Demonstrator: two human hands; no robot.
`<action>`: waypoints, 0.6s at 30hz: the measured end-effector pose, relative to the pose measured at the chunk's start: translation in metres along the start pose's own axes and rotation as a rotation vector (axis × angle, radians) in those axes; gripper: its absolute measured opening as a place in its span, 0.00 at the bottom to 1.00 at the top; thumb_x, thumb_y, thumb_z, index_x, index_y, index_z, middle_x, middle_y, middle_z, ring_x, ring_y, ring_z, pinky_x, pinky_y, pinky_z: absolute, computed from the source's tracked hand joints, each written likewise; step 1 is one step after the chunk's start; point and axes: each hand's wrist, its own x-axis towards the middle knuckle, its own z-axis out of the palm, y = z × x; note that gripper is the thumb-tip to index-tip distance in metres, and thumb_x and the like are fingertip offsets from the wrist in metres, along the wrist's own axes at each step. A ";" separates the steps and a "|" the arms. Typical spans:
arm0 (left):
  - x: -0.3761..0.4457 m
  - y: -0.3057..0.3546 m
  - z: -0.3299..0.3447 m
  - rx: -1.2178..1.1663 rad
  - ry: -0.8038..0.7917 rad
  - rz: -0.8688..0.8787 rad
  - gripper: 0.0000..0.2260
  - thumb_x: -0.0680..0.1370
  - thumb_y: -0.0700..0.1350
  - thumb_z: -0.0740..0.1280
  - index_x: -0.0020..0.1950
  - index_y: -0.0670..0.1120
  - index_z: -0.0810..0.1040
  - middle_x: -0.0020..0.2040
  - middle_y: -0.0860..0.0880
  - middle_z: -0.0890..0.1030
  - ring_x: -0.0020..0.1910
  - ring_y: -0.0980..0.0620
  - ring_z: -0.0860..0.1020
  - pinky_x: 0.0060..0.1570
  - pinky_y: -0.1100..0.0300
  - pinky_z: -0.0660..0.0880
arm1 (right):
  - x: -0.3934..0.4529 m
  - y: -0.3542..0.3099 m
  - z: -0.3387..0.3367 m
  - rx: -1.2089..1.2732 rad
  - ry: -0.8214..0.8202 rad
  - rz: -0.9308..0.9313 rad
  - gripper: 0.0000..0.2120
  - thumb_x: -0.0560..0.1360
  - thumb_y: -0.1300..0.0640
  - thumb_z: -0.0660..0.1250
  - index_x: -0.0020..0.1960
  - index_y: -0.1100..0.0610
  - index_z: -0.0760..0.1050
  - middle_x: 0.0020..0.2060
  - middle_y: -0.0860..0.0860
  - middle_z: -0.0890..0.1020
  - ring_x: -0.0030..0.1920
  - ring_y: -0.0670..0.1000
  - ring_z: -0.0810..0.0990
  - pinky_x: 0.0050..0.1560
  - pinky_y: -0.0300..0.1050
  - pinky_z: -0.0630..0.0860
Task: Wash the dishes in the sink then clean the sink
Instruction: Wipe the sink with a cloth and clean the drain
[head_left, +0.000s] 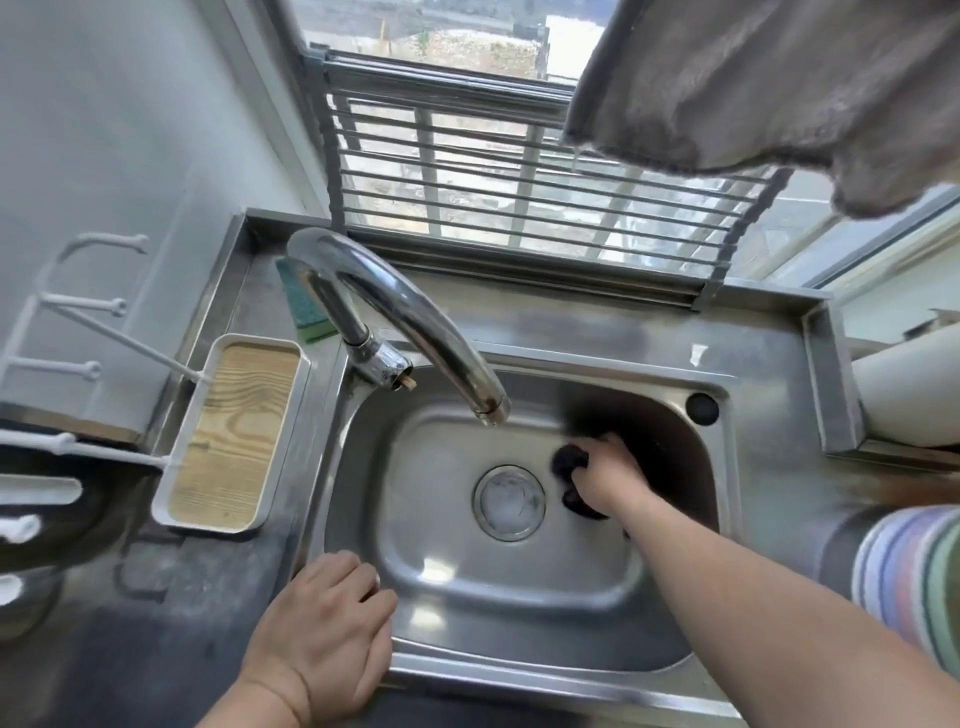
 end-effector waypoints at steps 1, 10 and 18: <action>0.000 0.000 -0.001 -0.004 0.004 -0.001 0.06 0.69 0.50 0.69 0.34 0.51 0.74 0.36 0.48 0.74 0.39 0.43 0.74 0.45 0.49 0.70 | -0.002 -0.007 0.004 -0.020 -0.005 -0.059 0.19 0.76 0.57 0.64 0.65 0.44 0.78 0.67 0.51 0.70 0.62 0.60 0.72 0.63 0.46 0.73; -0.001 -0.002 0.001 0.011 -0.015 0.005 0.06 0.69 0.50 0.68 0.35 0.51 0.74 0.36 0.49 0.73 0.38 0.43 0.74 0.45 0.49 0.68 | -0.055 -0.051 0.058 0.272 0.040 0.131 0.09 0.75 0.55 0.64 0.51 0.55 0.80 0.53 0.56 0.78 0.49 0.61 0.81 0.49 0.43 0.76; -0.001 -0.001 0.001 0.000 -0.016 -0.006 0.06 0.71 0.50 0.67 0.35 0.51 0.75 0.36 0.48 0.74 0.39 0.43 0.73 0.43 0.48 0.72 | -0.043 -0.054 0.059 -0.182 0.010 -0.325 0.19 0.75 0.56 0.67 0.65 0.44 0.77 0.67 0.54 0.66 0.64 0.61 0.69 0.59 0.54 0.75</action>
